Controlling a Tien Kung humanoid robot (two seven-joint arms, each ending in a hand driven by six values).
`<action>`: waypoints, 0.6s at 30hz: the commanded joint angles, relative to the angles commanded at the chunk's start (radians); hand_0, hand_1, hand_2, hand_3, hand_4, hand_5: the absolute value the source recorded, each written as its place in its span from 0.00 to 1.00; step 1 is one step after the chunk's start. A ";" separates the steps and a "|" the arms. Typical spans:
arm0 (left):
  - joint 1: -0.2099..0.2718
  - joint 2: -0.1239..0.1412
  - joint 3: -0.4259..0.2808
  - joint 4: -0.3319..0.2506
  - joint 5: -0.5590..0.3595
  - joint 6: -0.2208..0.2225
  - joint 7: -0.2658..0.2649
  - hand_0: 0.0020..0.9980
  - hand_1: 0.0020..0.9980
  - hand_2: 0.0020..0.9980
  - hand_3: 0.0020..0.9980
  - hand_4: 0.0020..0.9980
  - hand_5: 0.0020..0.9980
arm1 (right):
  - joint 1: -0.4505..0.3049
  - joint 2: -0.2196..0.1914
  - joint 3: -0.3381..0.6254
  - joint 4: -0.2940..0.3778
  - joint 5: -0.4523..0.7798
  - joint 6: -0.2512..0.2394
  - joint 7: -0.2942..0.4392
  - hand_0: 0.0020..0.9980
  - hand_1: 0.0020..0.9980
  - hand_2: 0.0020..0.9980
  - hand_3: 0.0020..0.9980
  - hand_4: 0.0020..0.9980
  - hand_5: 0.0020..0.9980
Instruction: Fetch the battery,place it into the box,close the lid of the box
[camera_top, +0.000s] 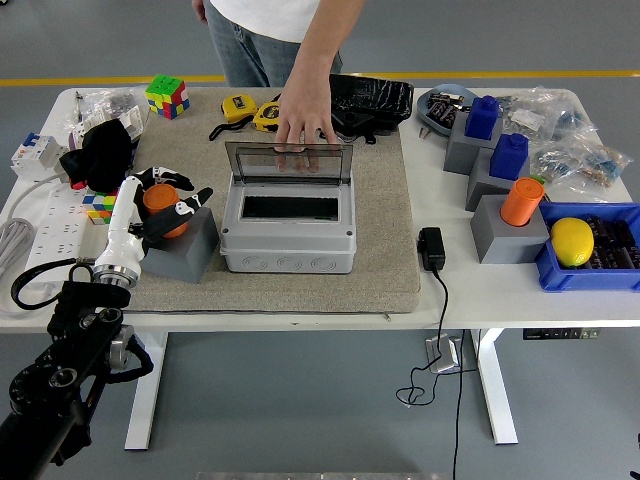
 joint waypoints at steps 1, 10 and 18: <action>0.000 0.000 -0.001 0.000 0.004 0.002 0.001 0.32 0.41 0.33 0.33 1.00 0.12 | 0.000 0.000 0.001 0.000 0.000 0.000 0.000 0.86 0.79 0.74 0.77 1.00 1.00; 0.004 -0.001 0.000 -0.003 0.047 0.004 0.014 0.35 0.48 0.37 0.38 1.00 0.00 | 0.000 0.000 0.006 0.000 -0.001 -0.001 0.002 0.86 0.79 0.74 0.77 1.00 1.00; 0.007 0.000 -0.007 -0.002 0.042 0.027 0.009 0.26 0.31 0.27 0.30 1.00 0.00 | -0.007 0.004 0.016 0.000 -0.007 0.001 0.002 0.86 0.79 0.74 0.77 1.00 1.00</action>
